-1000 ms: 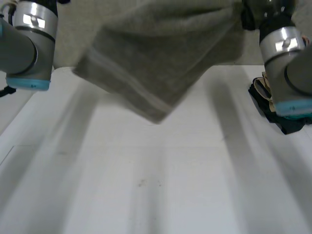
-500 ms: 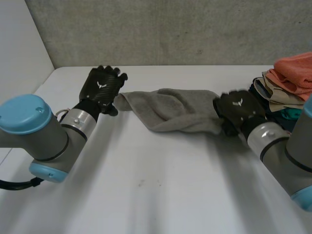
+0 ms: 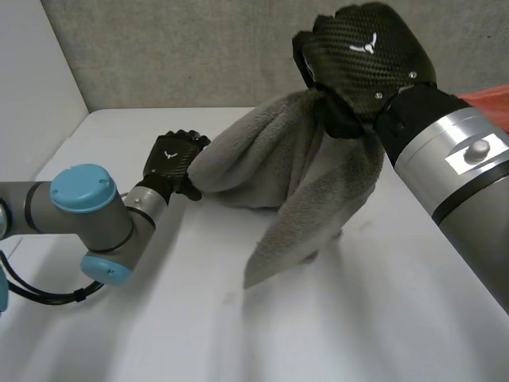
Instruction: Fold the laundry.
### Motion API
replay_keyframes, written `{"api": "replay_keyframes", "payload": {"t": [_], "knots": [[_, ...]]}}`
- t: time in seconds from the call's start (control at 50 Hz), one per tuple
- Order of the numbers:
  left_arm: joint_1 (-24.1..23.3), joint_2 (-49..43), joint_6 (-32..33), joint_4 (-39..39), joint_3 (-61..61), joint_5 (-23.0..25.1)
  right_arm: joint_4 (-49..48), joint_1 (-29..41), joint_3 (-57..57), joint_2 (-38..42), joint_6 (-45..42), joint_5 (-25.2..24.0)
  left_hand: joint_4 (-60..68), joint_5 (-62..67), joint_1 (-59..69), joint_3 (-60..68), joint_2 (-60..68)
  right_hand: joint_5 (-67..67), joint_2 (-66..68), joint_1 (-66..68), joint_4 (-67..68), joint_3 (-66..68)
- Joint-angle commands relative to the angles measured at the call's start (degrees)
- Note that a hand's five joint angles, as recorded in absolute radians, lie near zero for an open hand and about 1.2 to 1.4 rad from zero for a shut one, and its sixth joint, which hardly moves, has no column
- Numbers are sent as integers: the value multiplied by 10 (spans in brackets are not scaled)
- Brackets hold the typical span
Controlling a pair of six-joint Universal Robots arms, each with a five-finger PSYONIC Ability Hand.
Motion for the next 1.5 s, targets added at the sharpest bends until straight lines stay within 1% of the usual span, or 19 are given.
{"api": "replay_keyframes", "payload": {"t": [0.02, 0.04, 0.1, 0.22, 0.28, 0.4, 0.56, 0.68, 0.84, 0.88, 0.96, 1.06, 1.16, 1.18, 1.2, 1.22, 1.26, 1.32, 1.5], "knots": [[-10, -42, -52, -2, 45, -1, 19, 17, -15, -32, 7, 5, 123, 132, 107, 115, 122, 138, 125, 247, 119, 121], [-12, -49, -57, 0, 50, -4, 20, 16, -16, -34, 7, 7, 305, 314, 289, 298, 304, 138, 125, 247, 119, 121], [-12, -52, -57, 0, 54, -6, 22, 14, -9, -35, 4, 14, 612, 621, 595, 604, 611, 138, 125, 247, 119, 121], [3, -14, -47, -5, 37, -56, 38, -11, 11, -27, -1, 12, 613, 622, 596, 605, 612, 138, 125, 247, 119, 121], [24, 42, -39, -6, 5, -67, 41, -58, 22, -7, -13, 6, 613, 622, 596, 605, 612, 138, 125, 247, 119, 121], [52, 147, 3, -18, -72, -64, 50, -111, 30, 83, -51, 6, 613, 622, 596, 605, 612, 138, 125, 247, 119, 121], [44, 217, 68, -27, -131, -61, 78, -112, -5, 195, -91, 8, 613, 622, 596, 605, 612, 138, 125, 247, 119, 121], [42, 175, 119, -17, -25, -63, 7, -111, -99, 260, -83, 21, 613, 622, 596, 605, 612, 138, 125, 247, 119, 121], [14, 128, 138, -1, 173, -69, -195, -108, -185, 280, -71, 85, 613, 622, 596, 605, 612, 138, 125, 247, 119, 121], [12, 130, 137, 23, 181, -71, -249, -106, -166, 274, -70, 87, 613, 622, 596, 605, 612, 138, 125, 247, 119, 121], [-3, 136, 139, 54, 159, -72, -270, -102, -84, 235, -69, 84, 613, 622, 596, 605, 612, 138, 125, 247, 119, 121], [-16, 159, 140, 59, 89, -66, -221, -100, 66, 166, -71, 46, 613, 622, 596, 605, 612, 138, 125, 247, 119, 121], [-19, 168, 142, 56, 19, -64, -131, -96, 181, 150, -84, 0, 613, 622, 596, 605, 612, 138, 125, 247, 119, 121], [-21, 169, 142, 55, -3, -64, -112, -95, 192, 151, -85, -5, 613, 622, 596, 605, 612, 121, 108, 230, 101, 103], [-21, 169, 142, 54, -14, -63, -92, -93, 199, 152, -86, -6, 613, 622, 596, 605, 612, 12, -1, 121, -7, -5], [-25, 169, 142, 55, -25, -63, -59, -93, 204, 153, -85, -3, 613, 622, 596, 605, 612, -275, -288, -166, -295, -293], [-36, 169, 146, 55, -49, -61, -34, -100, 201, 150, -81, 0, 613, 622, 596, 605, 612, -484, -497, -375, -504, -502], [-47, 169, 151, 56, -67, -61, -22, -103, 177, 138, -63, 7, 613, 622, 596, 605, 612, -551, -564, -442, -570, -568], [-51, 209, 171, 57, -124, -61, 47, -114, 43, 99, 10, -5, 613, 622, 596, 605, 612, -539, -552, -430, -558, -557]]}}
